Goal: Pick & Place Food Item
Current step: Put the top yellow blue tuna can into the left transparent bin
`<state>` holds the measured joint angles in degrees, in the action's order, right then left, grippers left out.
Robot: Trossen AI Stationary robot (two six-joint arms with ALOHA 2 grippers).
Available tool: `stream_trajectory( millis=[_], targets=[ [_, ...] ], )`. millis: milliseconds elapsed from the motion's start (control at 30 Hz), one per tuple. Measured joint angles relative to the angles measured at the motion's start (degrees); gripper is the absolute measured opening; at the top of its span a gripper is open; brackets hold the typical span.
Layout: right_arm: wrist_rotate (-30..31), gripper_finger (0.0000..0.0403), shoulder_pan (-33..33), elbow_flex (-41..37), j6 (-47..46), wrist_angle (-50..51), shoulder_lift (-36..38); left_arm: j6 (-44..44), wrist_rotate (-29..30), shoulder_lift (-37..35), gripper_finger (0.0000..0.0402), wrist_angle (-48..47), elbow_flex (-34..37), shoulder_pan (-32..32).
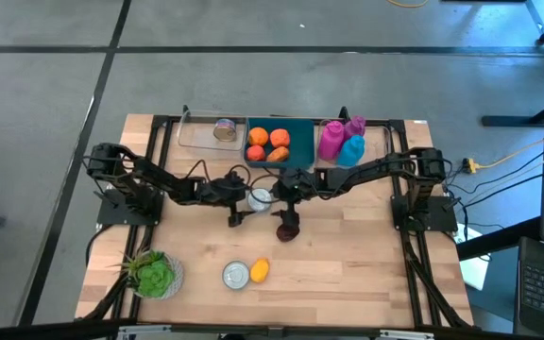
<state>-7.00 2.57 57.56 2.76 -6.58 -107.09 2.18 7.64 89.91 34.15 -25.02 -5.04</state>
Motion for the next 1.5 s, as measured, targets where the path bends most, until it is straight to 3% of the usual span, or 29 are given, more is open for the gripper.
stream_trajectory(
  millis=[333, 667, 1100, 1500],
  targets=[
    [5.1, 0.0342, 0.0, 0.0, -0.1, 1.5, 0.0, 0.0, 0.3, 0.0, 0.0395, -5.4, 0.0, 0.0],
    [4.6, 0.034, 0.5, -0.1, 2.2, 7.0, -1.3, -2.0, -0.1, 0.0, 0.0395, -2.1, 0.0, 0.0],
    [4.6, 0.034, 0.4, -0.1, 2.2, 6.0, -2.6, 1.1, -0.1, 0.0, 0.0397, -0.1, 0.0, 0.2],
    [4.6, 0.034, 0.4, -0.1, 2.2, 5.0, -2.6, -1.8, -2.6, 0.0, 0.04, -0.1, 0.0, 0.2]
  ],
)
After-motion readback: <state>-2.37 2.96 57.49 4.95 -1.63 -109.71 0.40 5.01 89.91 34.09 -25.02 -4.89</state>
